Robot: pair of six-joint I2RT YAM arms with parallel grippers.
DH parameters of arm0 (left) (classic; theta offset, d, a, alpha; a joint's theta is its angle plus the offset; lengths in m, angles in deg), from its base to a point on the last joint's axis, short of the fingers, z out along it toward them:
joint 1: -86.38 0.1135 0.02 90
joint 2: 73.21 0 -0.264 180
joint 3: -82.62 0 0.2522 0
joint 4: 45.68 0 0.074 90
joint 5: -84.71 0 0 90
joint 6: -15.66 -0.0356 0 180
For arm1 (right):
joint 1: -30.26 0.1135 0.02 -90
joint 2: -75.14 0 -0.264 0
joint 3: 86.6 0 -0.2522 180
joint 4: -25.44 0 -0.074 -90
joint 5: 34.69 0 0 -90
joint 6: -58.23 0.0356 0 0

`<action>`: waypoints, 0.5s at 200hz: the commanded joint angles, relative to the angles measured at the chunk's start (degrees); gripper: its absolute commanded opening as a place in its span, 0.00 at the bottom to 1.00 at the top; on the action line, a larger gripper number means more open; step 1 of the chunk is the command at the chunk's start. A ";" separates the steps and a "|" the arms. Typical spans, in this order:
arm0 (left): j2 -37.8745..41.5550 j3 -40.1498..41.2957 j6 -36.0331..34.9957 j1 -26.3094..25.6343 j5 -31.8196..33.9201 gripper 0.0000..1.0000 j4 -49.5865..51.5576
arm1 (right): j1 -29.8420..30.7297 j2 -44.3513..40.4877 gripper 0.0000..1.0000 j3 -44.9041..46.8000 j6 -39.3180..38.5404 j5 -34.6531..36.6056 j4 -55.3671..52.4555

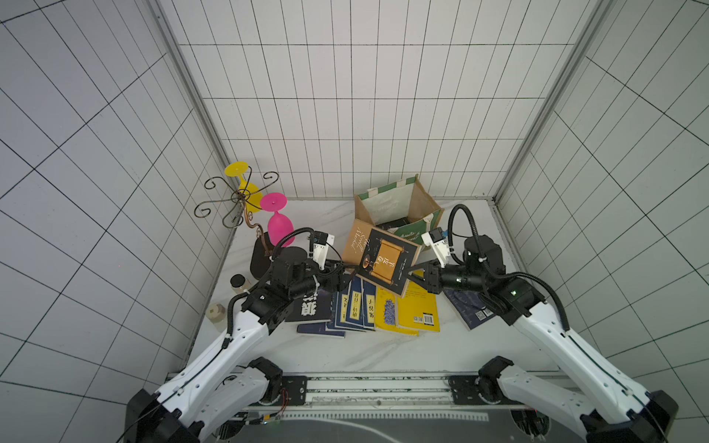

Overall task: Put the books into the canvas bag
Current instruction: Place the book in the canvas bag.

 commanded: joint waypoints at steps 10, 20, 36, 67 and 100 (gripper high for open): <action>1.00 -4.79 -2.99 5.54 -7.80 0.72 1.63 | -1.61 1.61 0.00 -9.77 -7.00 -14.90 -0.13; 1.02 -6.96 -4.97 5.85 -8.22 0.74 3.83 | -1.73 1.72 0.00 -10.12 -7.67 -16.37 -0.03; 1.11 -9.51 -6.94 5.85 -9.54 0.75 6.33 | -1.86 1.55 0.00 -10.22 -8.55 -18.24 0.01; 1.09 -9.20 -5.45 5.76 -19.57 0.79 1.51 | -2.46 0.41 0.00 -9.43 -9.89 -23.31 0.51; 1.84 -7.68 -2.40 5.76 -27.74 0.80 -5.07 | -4.79 -0.91 0.00 -8.55 -10.30 -27.98 1.35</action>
